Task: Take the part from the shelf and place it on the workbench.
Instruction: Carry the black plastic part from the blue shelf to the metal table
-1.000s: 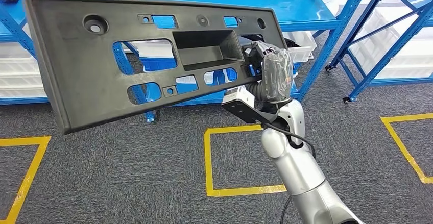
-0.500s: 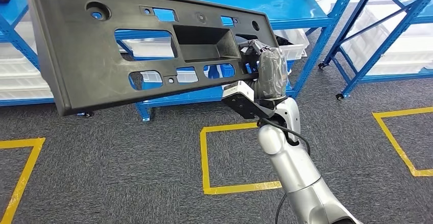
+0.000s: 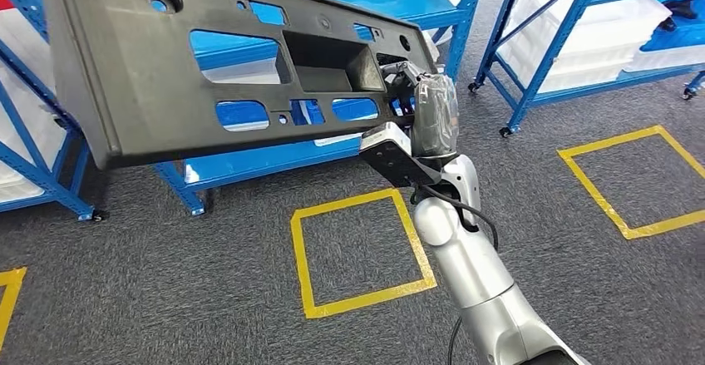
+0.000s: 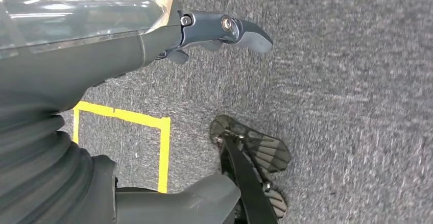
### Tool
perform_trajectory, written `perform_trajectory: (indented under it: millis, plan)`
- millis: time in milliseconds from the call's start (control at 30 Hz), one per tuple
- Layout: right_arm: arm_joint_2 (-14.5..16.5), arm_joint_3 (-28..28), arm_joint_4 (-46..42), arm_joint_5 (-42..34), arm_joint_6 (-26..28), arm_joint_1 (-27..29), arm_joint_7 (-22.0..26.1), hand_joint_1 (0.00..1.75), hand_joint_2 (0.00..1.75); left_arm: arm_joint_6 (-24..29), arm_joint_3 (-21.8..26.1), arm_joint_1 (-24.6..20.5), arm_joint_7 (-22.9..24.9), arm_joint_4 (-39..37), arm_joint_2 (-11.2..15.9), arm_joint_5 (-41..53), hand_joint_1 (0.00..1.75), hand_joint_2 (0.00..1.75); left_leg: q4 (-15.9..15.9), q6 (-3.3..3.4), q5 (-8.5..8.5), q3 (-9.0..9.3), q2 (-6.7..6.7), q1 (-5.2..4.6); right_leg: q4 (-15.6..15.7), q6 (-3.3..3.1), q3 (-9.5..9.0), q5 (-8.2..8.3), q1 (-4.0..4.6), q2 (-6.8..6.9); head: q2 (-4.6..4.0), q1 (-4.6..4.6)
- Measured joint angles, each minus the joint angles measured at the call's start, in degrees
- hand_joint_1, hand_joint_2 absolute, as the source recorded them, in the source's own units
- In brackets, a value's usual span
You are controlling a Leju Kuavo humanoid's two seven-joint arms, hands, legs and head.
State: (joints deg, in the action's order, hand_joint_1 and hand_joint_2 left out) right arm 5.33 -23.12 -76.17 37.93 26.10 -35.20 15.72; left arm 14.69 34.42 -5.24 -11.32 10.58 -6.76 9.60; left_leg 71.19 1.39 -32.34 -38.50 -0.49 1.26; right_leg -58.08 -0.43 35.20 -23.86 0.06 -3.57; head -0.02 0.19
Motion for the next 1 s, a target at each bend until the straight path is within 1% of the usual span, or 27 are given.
perform_trajectory:
  millis: [67,100,133,167,200,233,267,300,333,367,400,433,467,500,533,567,600,633,700,733,800,833,867,900,933,967,1000]
  plan:
    - [0.2,0.0,0.2,0.0,0.0,-0.2,0.0,1.75,1.75,0.0,0.1,0.0,0.0,0.0,0.1,0.0,0.0,1.75,-7.7,1.69,3.68,3.59,-2.76,-0.45,0.0,-0.17,0.07,0.24,0.41,-1.33,0.0,0.17]
    - [0.4,0.0,0.3,0.0,0.0,-0.3,0.0,1.75,1.75,0.1,0.2,0.0,0.0,0.0,0.1,0.0,0.0,1.75,-10.5,2.33,4.71,4.93,-3.92,-0.71,0.0,-0.15,0.19,0.36,0.36,-1.92,0.0,0.27]
    - [0.5,0.0,0.4,0.0,0.0,-0.3,0.1,1.75,1.75,0.2,0.3,0.1,0.0,0.1,0.2,0.0,0.0,1.75,-11.9,2.74,5.05,5.53,-4.7,-0.94,0.0,0.0,0.35,0.52,0.21,-2.47,0.0,0.34]
    - [0.7,0.1,0.5,0.0,0.1,-0.4,0.1,1.75,1.75,0.2,0.3,0.0,0.0,0.1,0.2,0.0,0.0,1.75,-12.1,2.83,5.09,5.65,-4.45,-1.14,0.1,0.32,0.53,0.71,0.12,-3.04,0.0,0.34]
    - [0.7,0.2,0.5,0.1,0.2,-0.4,0.1,1.75,1.75,0.3,0.4,0.0,0.0,0.2,0.1,0.0,0.0,1.75,-12.6,2.77,5.37,5.81,-3.7,-1.18,0.2,0.63,0.71,0.92,0.03,-3.57,0.0,0.22]
    - [0.8,0.4,0.5,0.2,0.4,-0.4,0.1,1.75,1.75,0.4,0.4,0.0,0.1,0.2,0.0,0.0,0.0,1.75,-13.2,2.61,5.78,6.03,-2.97,-1.06,0.0,0.9,1.03,0.92,0.16,-3.16,0.0,0.17]
    - [0.7,0.7,0.6,0.5,0.6,-0.6,0.1,1.75,1.75,0.5,0.4,0.0,0.1,0.2,-0.1,0.0,0.0,1.75,-13.9,2.48,6.19,6.31,-2.14,-0.91,-0.8,1.06,1.59,0.43,0.32,-2.0,0.0,0.27]
    - [0.7,0.9,0.6,0.8,0.9,-0.7,0.1,1.75,1.75,0.6,0.4,0.1,0.2,0.2,-0.2,0.0,0.0,1.75,-14.5,2.35,6.57,6.51,-1.25,-0.72,-2.7,1.13,2.62,-0.66,0.42,-0.45,0.0,0.43]
    - [0.7,1.1,0.8,1.3,1.2,-0.8,0.1,1.75,1.75,0.8,0.5,0.2,0.3,0.2,-0.2,0.0,0.0,1.75,-14.9,2.27,6.77,6.56,-0.4,-0.69,-5.7,1.17,4.05,-2.24,0.21,1.27,0.0,0.57]
    - [0.7,1.3,1.1,2.0,1.6,-0.9,0.0,1.75,1.75,1.0,0.5,0.2,0.4,0.2,-0.2,0.0,0.0,1.75,-14.9,2.31,6.81,6.46,0.46,-0.7,-9.4,1.32,5.68,-3.92,-0.03,2.21,0.0,0.7]
    - [0.7,1.4,1.5,2.9,2.2,-0.8,-0.2,1.75,1.75,1.2,0.6,0.3,0.7,0.2,-0.3,0.0,0.0,1.75,-14.9,2.27,6.83,6.36,1.37,-0.69,-12.7,1.65,7.13,-5.19,-0.38,2.62,0.0,0.73]
    - [0.6,1.6,2.0,4.1,2.9,-0.7,-0.5,1.75,1.75,1.4,0.6,0.3,1.1,0.2,-0.3,0.1,0.0,1.75,-14.9,2.2,6.83,6.29,2.26,-0.66,-14.6,2.14,7.78,-5.76,-0.76,2.87,0.0,0.74]
    - [0.6,1.8,2.6,5.4,3.7,-0.5,-1.0,1.75,1.75,1.5,0.7,0.3,1.4,0.2,-0.4,0.2,0.0,1.75,-14.8,2.08,6.82,6.24,3.12,-0.6,-14.2,2.82,7.3,-5.48,-1.16,3.14,0.0,0.75]
    - [0.5,2.0,3.0,7.1,4.6,-0.3,-1.7,1.75,1.75,1.6,0.7,0.3,1.7,0.2,-0.5,0.4,0.0,1.75,-14.7,1.88,6.77,6.23,3.93,-0.51,-11.5,3.6,5.58,-4.44,-1.52,3.63,0.0,0.76]
    - [0.4,2.3,3.4,9.2,5.5,-0.2,-2.6,1.75,1.75,1.6,0.7,0.3,2.0,0.2,-0.5,0.7,0.0,1.75,-14.6,1.6,6.65,6.24,4.67,-0.45,-7.1,4.28,3.09,-3.14,-1.78,4.66,0.0,0.75]
    - [0.3,2.7,3.6,11.3,6.4,-0.1,-3.5,1.75,1.75,1.5,0.7,0.2,2.2,0.2,-0.5,1.0,0.0,1.75,-14.4,1.24,6.49,6.22,5.3,-0.46,-3.4,4.58,0.86,-2.04,-1.79,5.78,0.0,0.74]
    - [0.2,3.1,3.8,13.1,7.2,-0.1,-4.3,1.75,1.75,1.5,0.7,0.2,2.3,0.3,-0.5,1.3,0.0,1.75,-14.1,0.82,6.31,6.21,5.87,-0.53,-0.7,4.47,-0.62,-1.26,-1.67,6.57,0.0,0.73]
    - [0.1,3.4,3.9,14.5,7.7,0.0,-4.9,1.75,1.75,1.5,0.7,0.2,2.4,0.3,-0.5,1.4,0.0,1.75,-13.9,0.44,6.18,6.22,6.37,-0.62,0.5,4.05,-1.2,-0.95,-1.49,6.96,0.0,0.65]
    - [-0.2,4.1,4.1,15.5,8.1,0.1,-5.5,1.75,1.75,1.5,0.7,0.1,2.4,0.3,-0.5,1.6,0.0,1.75,-13.9,-0.21,6.08,6.34,7.39,-0.61,0.5,3.0,-0.87,-0.71,-1.26,5.93,0.0,0.52]
    - [-0.3,4.4,4.2,15.6,8.2,0.2,-5.6,1.75,1.75,1.5,0.7,0.1,2.4,0.3,-0.5,1.7,0.0,1.75,-13.7,-0.58,5.84,6.35,7.2,-0.41,0.6,2.57,-0.81,-0.6,-1.49,5.29,0.0,0.44]
    - [-0.4,4.8,4.3,15.8,8.2,0.3,-5.7,1.75,1.75,1.5,0.7,0.0,2.5,0.3,-0.6,1.8,0.0,1.75,-12.5,-1.13,4.55,5.94,5.22,-0.02,0.8,1.81,-0.79,-0.27,-1.98,4.23,0.0,0.39]
    - [-0.4,4.9,4.3,15.9,8.3,0.3,-5.7,1.75,1.75,1.5,0.7,0.0,2.5,0.3,-0.6,1.8,0.0,1.75,-10.6,-1.29,3.15,5.19,3.49,0.14,0.8,1.49,-0.79,-0.16,-2.19,3.84,0.0,0.31]
    - [-0.4,4.9,4.4,15.9,8.3,0.3,-5.7,1.75,1.75,1.5,0.6,0.1,2.5,0.3,-0.6,1.8,0.0,1.75,-7.6,-1.32,1.38,3.91,2.17,0.18,0.8,1.22,-0.72,-0.08,-2.11,3.44,0.0,0.24]
    - [-0.3,4.9,4.5,16.2,8.3,0.4,-5.8,1.75,1.75,1.5,0.6,0.1,2.5,0.3,-0.6,1.9,0.0,1.75,-3.9,-1.35,-0.5,2.22,1.3,0.2,0.8,1.01,-0.64,-0.02,-2.01,2.94,0.0,0.17]
    - [-0.3,4.9,4.6,16.9,8.3,0.4,-6.2,1.75,1.75,1.4,0.6,0.2,2.5,0.3,-0.6,1.9,0.0,1.75,0.2,-1.37,-2.14,0.36,0.69,0.2,0.8,0.84,-0.55,0.05,-1.88,2.26,0.0,0.09]
    - [-0.3,5.0,4.7,18.2,8.3,0.5,-6.9,1.75,1.75,1.3,0.6,0.2,2.5,0.3,-0.6,2.0,0.0,1.75,2.9,-1.36,-2.86,-0.98,0.46,0.21,0.8,0.76,-0.47,0.12,-1.77,1.53,0.0,0.07]
    - [-0.4,5.1,4.9,20.3,8.4,0.5,-7.9,1.75,1.75,1.1,0.6,0.3,2.4,0.3,-0.6,2.0,0.0,1.75,3.4,-1.28,-2.38,-1.3,0.37,0.22,0.7,0.74,-0.43,0.17,-1.72,0.79,0.0,0.05]
